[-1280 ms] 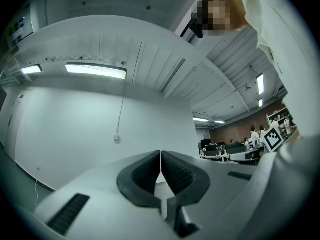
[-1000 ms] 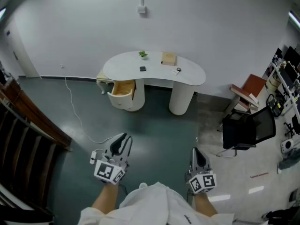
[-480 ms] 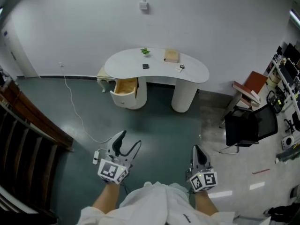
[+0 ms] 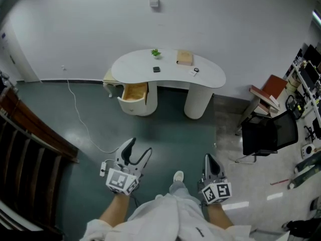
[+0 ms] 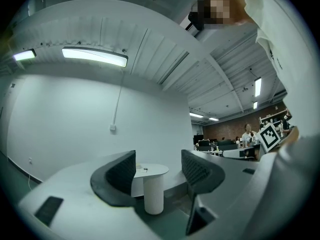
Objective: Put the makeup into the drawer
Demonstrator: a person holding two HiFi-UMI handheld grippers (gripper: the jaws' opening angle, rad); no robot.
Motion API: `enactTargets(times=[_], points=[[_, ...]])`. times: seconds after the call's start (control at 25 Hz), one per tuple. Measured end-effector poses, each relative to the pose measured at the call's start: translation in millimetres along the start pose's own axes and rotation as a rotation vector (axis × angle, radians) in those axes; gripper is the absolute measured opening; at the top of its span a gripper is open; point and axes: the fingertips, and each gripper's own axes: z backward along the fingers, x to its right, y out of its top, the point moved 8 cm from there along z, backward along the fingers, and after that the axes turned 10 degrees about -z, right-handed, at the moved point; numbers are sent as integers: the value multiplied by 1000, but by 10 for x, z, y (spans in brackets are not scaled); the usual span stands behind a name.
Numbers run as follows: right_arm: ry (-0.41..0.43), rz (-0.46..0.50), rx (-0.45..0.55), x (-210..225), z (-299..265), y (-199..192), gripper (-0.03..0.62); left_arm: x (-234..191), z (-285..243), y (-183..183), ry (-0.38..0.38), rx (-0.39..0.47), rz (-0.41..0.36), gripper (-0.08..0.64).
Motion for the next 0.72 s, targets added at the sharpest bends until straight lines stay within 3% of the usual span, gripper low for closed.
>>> enactTargets(times=[0.32, 0.72], points=[[3, -10, 5, 298, -464, 40, 17, -173, -522, -113, -2, -11, -8, 278], [49, -8, 0, 854, -1402, 269, 17, -501, -1572, -148, 15, -2, 2, 278]])
